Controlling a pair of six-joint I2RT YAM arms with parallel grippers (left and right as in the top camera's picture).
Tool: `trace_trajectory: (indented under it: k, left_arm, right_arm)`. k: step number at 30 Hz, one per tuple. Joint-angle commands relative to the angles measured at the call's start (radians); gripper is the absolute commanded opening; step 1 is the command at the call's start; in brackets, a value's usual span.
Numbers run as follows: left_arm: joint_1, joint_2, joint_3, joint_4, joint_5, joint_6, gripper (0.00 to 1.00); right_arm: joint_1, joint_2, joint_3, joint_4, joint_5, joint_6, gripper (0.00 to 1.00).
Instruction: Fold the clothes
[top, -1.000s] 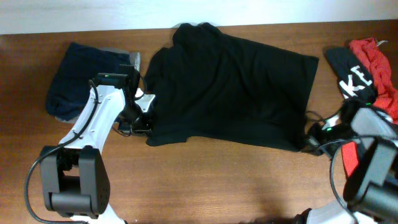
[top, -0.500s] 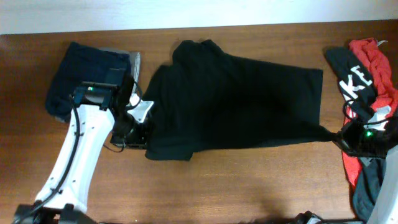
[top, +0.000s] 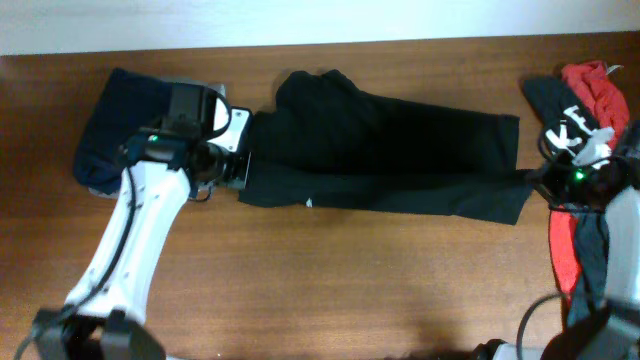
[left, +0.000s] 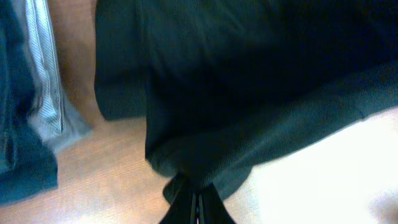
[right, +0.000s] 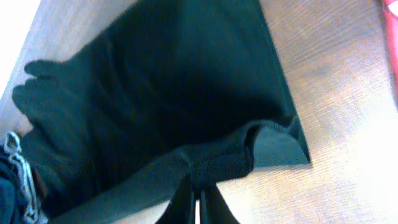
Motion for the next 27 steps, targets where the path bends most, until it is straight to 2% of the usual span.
trace_trajectory:
  k: [1,10,11,12,13,14,15,17,19,21,23,27]
  left_arm:
    - [-0.001,0.132,0.007,0.083,-0.019,0.016,0.00]
    - [-0.006,0.348,0.007,0.279,-0.019,0.016,0.01]
    - [-0.006,0.357,0.007,0.290,-0.019,0.016,0.01]
    - [-0.005,0.357,0.007,0.299,-0.021,0.016,0.10]
    - [-0.004,0.354,0.010,0.307,-0.024,0.016,0.44]
    - [-0.003,0.349,0.018,0.300,-0.034,0.016,0.67]
    - [0.004,0.338,0.050,0.258,-0.055,0.016,0.82]
    - [0.018,0.314,0.132,0.177,-0.056,0.016,0.86]
    - [0.027,0.295,0.248,0.106,-0.037,0.017,0.96]
    - [0.021,0.293,0.419,0.040,0.132,0.145,0.96]
    - [-0.004,0.293,0.508,0.042,0.138,0.190,0.96]
    - [-0.028,0.343,0.518,0.131,0.124,0.195,0.96]
  right_arm:
    - [0.028,0.089,0.012,0.070,-0.019,0.006,0.04]
    - [0.028,0.194,0.012,0.209,-0.019,0.032,0.04]
    - [0.028,0.194,0.012,0.215,-0.019,0.032,0.12]
    - [0.028,0.194,0.012,0.218,-0.019,0.032,0.38]
    - [0.027,0.194,0.013,0.226,-0.011,0.032,0.64]
    - [0.022,0.191,0.017,0.227,-0.020,0.036,0.71]
    - [0.003,0.186,0.042,0.200,-0.060,0.038,0.71]
    - [-0.023,0.184,0.110,0.132,-0.085,0.036,0.69]
    - [-0.033,0.184,0.219,0.034,-0.084,0.011,0.68]
    - [-0.011,0.184,0.329,-0.050,-0.076,-0.026,0.70]
    - [0.028,0.185,0.373,-0.057,-0.073,-0.044,0.70]
    - [0.111,0.217,0.380,0.016,0.009,-0.044,0.70]
